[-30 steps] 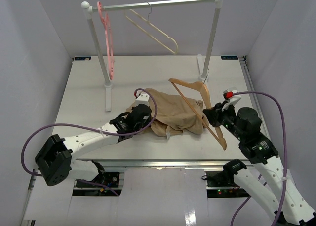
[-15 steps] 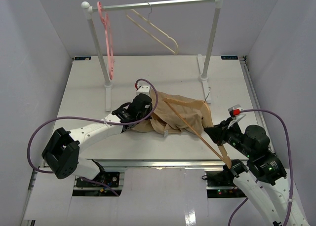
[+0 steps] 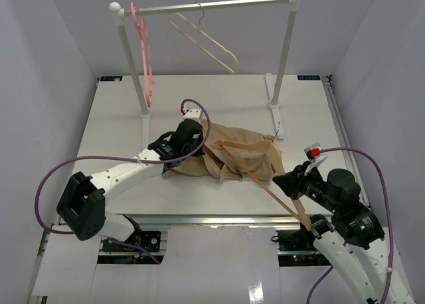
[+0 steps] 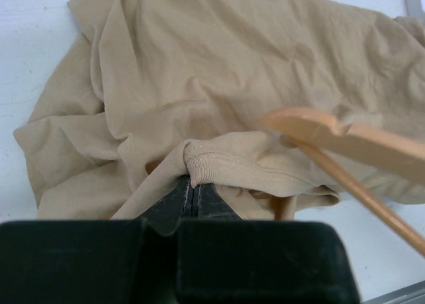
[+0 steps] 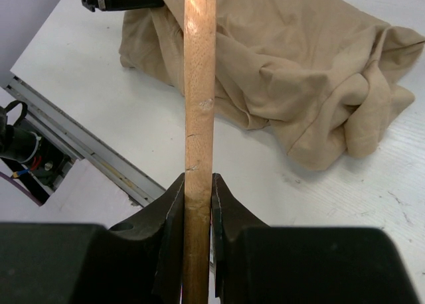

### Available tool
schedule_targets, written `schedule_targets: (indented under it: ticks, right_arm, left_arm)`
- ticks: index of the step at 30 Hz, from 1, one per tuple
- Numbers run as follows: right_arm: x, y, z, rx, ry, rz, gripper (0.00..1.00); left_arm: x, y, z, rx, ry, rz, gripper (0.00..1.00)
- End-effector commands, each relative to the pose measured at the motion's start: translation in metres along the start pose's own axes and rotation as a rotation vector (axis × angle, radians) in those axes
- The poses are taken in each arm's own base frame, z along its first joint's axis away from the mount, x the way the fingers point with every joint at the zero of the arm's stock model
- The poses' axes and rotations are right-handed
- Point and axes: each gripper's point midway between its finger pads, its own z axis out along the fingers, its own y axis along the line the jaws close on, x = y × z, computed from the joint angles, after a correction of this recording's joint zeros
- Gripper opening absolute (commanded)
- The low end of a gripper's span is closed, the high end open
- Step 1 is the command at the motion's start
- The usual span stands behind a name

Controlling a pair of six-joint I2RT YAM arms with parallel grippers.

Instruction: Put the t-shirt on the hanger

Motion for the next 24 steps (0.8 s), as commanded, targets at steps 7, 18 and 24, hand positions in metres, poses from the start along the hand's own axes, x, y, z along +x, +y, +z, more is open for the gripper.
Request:
schedule_targets:
  ticks: [7, 18, 24]
  right_arm:
    - [-0.014, 0.020, 0.013, -0.139, -0.084, -0.018, 0.08]
    - [-0.014, 0.025, -0.001, -0.144, -0.089, -0.022, 0.08]
    - [-0.014, 0.029, -0.020, -0.142, -0.101, -0.036, 0.08]
  left_arm:
    - [-0.020, -0.007, -0.008, 0.034, -0.026, -0.002, 0.00]
    - [-0.026, 0.008, 0.003, -0.016, -0.018, -0.035, 0.00]
    - [-0.022, 0.013, 0.010, -0.034, -0.003, -0.037, 0.00]
